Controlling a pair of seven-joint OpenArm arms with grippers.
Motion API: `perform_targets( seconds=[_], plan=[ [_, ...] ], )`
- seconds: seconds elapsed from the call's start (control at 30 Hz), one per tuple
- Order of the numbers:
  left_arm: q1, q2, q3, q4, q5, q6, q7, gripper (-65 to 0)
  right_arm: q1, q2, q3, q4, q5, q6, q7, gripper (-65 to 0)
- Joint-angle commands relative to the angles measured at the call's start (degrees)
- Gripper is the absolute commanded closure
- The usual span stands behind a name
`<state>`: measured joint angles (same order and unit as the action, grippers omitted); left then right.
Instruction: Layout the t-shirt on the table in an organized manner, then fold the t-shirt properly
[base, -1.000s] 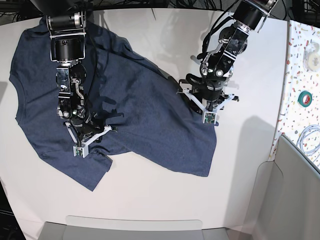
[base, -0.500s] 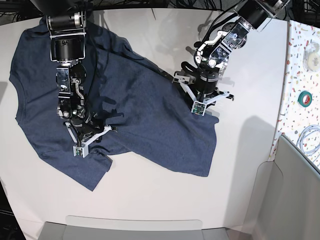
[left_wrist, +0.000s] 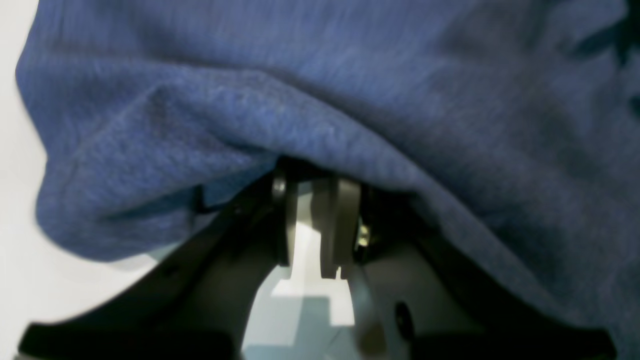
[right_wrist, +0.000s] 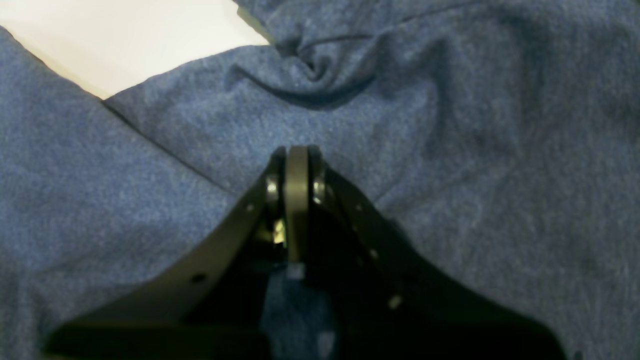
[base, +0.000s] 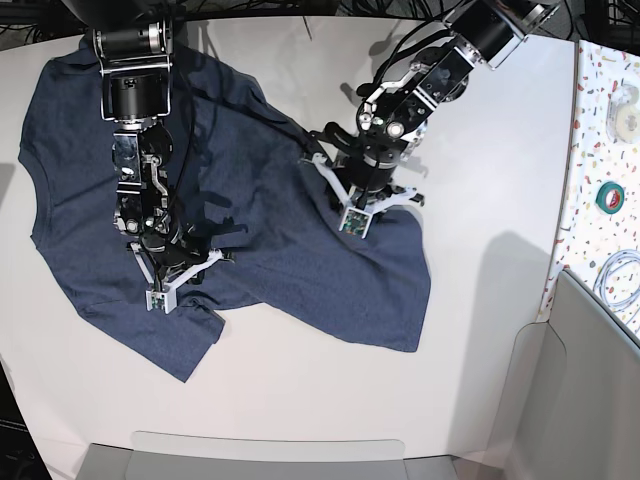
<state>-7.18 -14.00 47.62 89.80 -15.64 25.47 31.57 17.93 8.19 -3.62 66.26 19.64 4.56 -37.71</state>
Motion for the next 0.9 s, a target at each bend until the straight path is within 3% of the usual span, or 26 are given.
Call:
perform_targets(
  seconds=[0.0,0.4,0.6,0.77,0.87],
  plan=[
    [-1.6,0.8,0.1,-0.3,0.5,0.3,-0.7,-11.3,0.1,0.1,0.1,0.1,-0.3,-0.1,-2.8,0.0],
    [-7.9,7.1,0.2,-6.3,0.5,0.3,-0.7,-11.3,-1.4,-0.9,0.1,0.1,-0.3,-0.1,-2.6,0.0],
    [-8.3,7.4,0.1,-5.9,0.5,0.3,-0.6,-12.7,-1.5,-1.1,0.1,0.1,-0.3,-0.1,-2.6,0.0],
    [-8.1,3.3,-0.2,-4.6,0.5,0.7,1.7,-20.4,-1.6,-1.1,0.1,0.1,-0.3,-0.1,-2.7,0.0],
    [-5.7,0.0,-0.4,-2.6,0.5,0.7,2.1,-21.4,-1.6,-1.1,0.1,0.1,-0.3,-0.1,-2.6,0.0]
  ],
)
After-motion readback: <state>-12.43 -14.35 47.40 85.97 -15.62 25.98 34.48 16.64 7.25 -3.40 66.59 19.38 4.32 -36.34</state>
